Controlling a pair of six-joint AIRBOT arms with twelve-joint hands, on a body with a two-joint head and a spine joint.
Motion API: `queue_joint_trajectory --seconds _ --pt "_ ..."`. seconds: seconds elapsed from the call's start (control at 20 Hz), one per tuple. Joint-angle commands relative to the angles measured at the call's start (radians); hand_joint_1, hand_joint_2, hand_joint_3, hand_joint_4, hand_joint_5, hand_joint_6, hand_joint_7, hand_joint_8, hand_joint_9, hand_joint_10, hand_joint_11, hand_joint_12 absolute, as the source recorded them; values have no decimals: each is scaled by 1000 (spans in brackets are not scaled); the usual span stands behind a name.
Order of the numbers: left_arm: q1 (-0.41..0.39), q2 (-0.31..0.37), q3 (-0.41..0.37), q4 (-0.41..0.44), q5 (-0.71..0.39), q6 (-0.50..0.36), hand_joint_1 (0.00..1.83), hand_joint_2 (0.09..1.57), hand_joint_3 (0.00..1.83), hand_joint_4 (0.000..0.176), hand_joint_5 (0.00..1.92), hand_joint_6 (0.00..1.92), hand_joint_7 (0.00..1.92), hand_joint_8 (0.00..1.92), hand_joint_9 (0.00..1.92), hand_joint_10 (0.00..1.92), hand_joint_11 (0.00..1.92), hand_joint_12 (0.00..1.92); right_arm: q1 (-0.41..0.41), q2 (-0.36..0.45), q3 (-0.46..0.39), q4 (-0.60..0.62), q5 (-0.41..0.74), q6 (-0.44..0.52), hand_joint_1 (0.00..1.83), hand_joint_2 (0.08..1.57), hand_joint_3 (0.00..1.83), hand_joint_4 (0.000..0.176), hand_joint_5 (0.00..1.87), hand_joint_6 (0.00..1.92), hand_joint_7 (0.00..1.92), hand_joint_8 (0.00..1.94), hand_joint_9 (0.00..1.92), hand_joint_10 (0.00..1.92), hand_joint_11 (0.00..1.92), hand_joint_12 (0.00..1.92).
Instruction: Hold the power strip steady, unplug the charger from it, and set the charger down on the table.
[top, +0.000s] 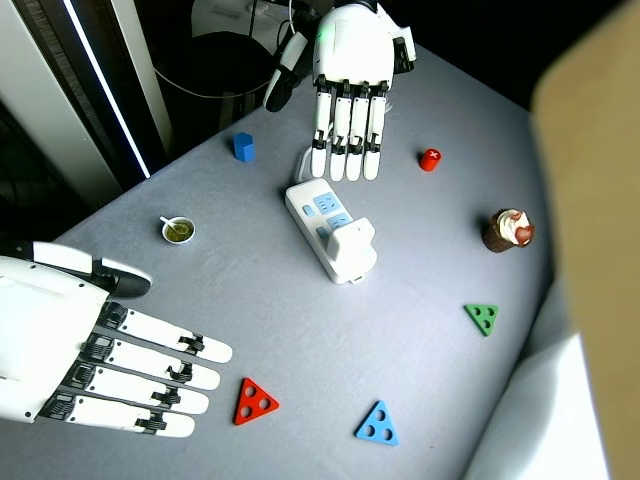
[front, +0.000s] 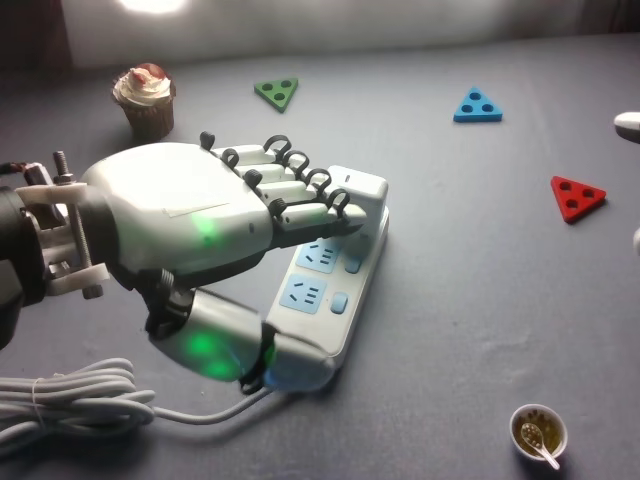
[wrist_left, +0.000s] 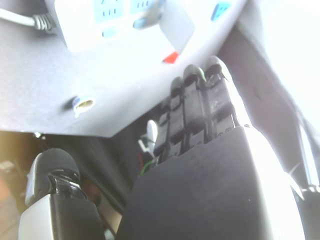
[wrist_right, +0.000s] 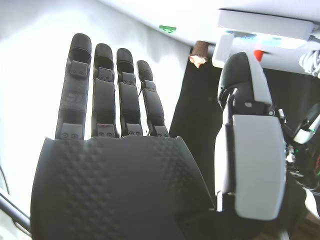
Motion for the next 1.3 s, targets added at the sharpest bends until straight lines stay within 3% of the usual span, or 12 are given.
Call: queue_joint_trajectory --seconds 0.0,0.4,0.8,0.9,1.05,1.25 --pt "-8 -1 4 -5 -91 -3 0 1034 13 0 78 7 98 9 78 12 47 95 5 17 2 9 107 3 0 1059 0 0 72 5 138 7 118 7 59 85" --pt "-8 -15 12 9 -27 -3 0 1045 7 0 72 3 92 3 69 3 29 80 5 17 1 7 107 3 0 1063 0 0 56 0 110 0 89 0 53 67" --pt "-3 -91 51 -3 76 -3 0 1049 3 0 85 12 111 13 94 17 58 85 27 1 -8 9 70 19 0 1099 9 0 61 1 127 1 109 2 66 49" --pt "5 -100 58 -3 77 -3 0 1050 2 0 112 5 133 3 114 4 79 81 43 -11 -11 17 54 19 52 1107 6 0 72 5 141 6 126 7 86 52" --pt "25 -105 64 -3 76 -3 0 1057 4 0 73 0 85 0 75 1 46 64 89 -37 -16 51 -5 2 332 1138 5 0 75 4 157 7 152 11 120 60" --pt "56 -103 64 -3 69 -3 0 1059 3 0 78 5 94 7 86 7 58 67 176 -81 -38 76 -101 -78 543 1139 0 0 85 4 186 7 188 11 186 78"
